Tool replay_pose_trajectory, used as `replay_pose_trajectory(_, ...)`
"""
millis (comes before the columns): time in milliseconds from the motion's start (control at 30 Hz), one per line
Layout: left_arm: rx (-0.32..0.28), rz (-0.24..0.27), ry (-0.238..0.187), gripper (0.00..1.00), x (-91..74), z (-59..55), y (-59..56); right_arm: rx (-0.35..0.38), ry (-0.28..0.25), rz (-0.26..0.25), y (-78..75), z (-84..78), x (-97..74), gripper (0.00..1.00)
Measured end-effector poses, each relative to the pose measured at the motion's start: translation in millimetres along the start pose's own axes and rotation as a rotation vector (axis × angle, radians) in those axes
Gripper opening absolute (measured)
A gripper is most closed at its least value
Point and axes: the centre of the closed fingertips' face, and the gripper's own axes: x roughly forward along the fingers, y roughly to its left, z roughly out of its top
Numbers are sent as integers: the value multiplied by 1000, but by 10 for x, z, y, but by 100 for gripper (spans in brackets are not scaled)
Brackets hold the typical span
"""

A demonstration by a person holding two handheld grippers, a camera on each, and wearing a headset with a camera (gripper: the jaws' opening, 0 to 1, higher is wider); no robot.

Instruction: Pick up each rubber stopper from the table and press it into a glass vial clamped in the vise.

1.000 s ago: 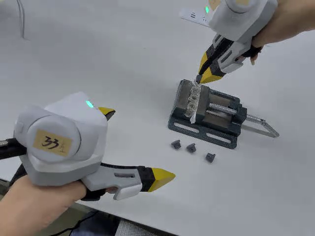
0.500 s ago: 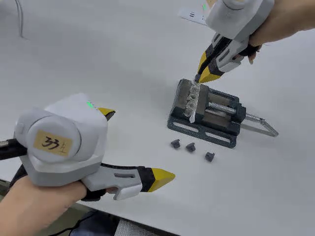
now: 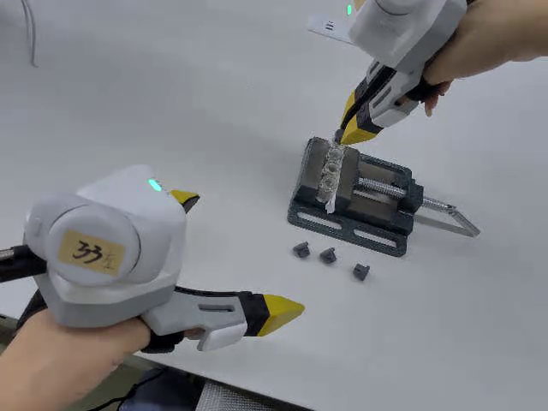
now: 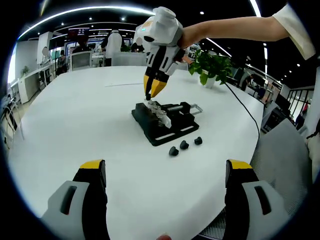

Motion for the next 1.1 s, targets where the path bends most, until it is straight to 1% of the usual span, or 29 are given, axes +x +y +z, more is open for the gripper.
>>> replay_pose_trajectory(233, -5, 2, -1, 99, -4, 2, 1, -35, -8, -1, 14, 7, -22, 6)
replay_pose_trajectory(300, -6, 3, -3, 99, -6, 7, 8, -59, -4, 0, 6, 9, -21, 6)
replay_pose_trajectory(367, -6, 4, -2, 99, -8, 6, 13, -67, 5, 1, 2, 6, -22, 7)
replay_pose_trajectory(400, -6, 5, -2, 99, -9, 6, 16, -67, 7, 0, -13, 1, -22, 7)
replay_pose_trajectory(600, -9, 5, -1, 99, -14, -4, 15, -67, 7, 1, 3, 5, -25, 7)
replay_pose_trajectory(633, -10, 5, 0, 99, -15, -7, 14, -64, 7, -2, 1, 3, -25, 10)
replay_pose_trajectory(700, -9, 4, 0, 99, -17, -12, 16, -68, -3, -1, 13, 9, -26, 20)
replay_pose_trajectory(800, -8, 6, -1, 99, -19, -9, 22, -71, -9, 2, 26, 25, -49, 15)
replay_pose_trajectory(867, -12, 5, -5, 99, -18, 3, 26, -74, -15, 1, 32, 49, -84, 16)
replay_pose_trajectory(1100, -11, 9, -10, 99, -21, 31, 29, -92, -30, -3, 12, 69, -133, 12)
